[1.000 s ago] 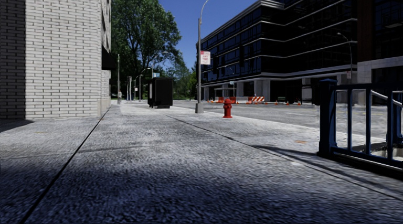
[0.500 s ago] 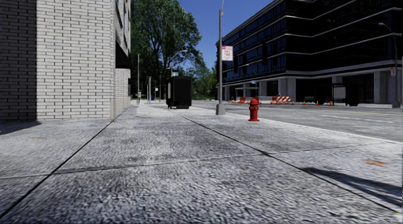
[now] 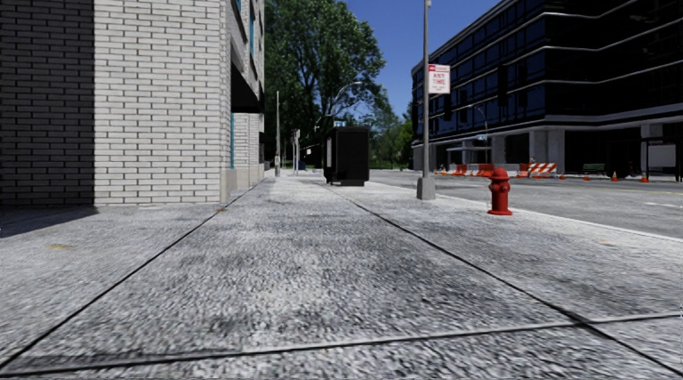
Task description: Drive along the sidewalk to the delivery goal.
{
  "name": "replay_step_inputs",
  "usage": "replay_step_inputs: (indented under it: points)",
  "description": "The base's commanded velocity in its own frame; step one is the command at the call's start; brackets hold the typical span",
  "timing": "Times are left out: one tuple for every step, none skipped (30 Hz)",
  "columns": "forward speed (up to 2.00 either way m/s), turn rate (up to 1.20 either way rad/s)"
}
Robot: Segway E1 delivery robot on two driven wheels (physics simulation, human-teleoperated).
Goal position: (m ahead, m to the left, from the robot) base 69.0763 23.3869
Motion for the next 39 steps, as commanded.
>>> replay_step_inputs:
  points:
    - [2.0, 0.37]
    - [2.0, 0.37]
    - [2.0, 0.37]
    - [2.0, 0.37]
    - [2.0, 0.37]
    - [2.0, 0.37]
    - [2.0, 0.37]
    - [2.0, 0.37]
    - [2.0, 0.37]
    - [2.0, 0.37]
    - [2.0, 0.37]
    - [2.0, 0.37]
    - [2.0, 0.37]
    - [2.0, 0.37]
    - [2.0, 0.37]
    - [2.0, 0.37]
    - [2.0, 0.37]
    - [2.0, 0.37]
    - [2.0, 0.0]
    - [2.0, 0.0]
    - [2.0, 0.0]
    - [2.0, 0.0]
    - [2.0, 0.0]
    - [2.0, 0.0]
    - [2.0, 0.0]
    - [2.0, 0.0]
    - [2.0, 0.0]
    - [2.0, 0.0]
    - [2.0, 0.0]
    - [2.0, 0.0]
    - [2.0, 0.0]
    - [2.0, 0.0]
    - [2.0, 0.0]
    - [2.0, 0.0]
    - [2.0, 0.0]
    - [2.0, 0.0]
    - [2.0, 0.0]
    - [2.0, 0.0]
    - [2.0, 0.0]
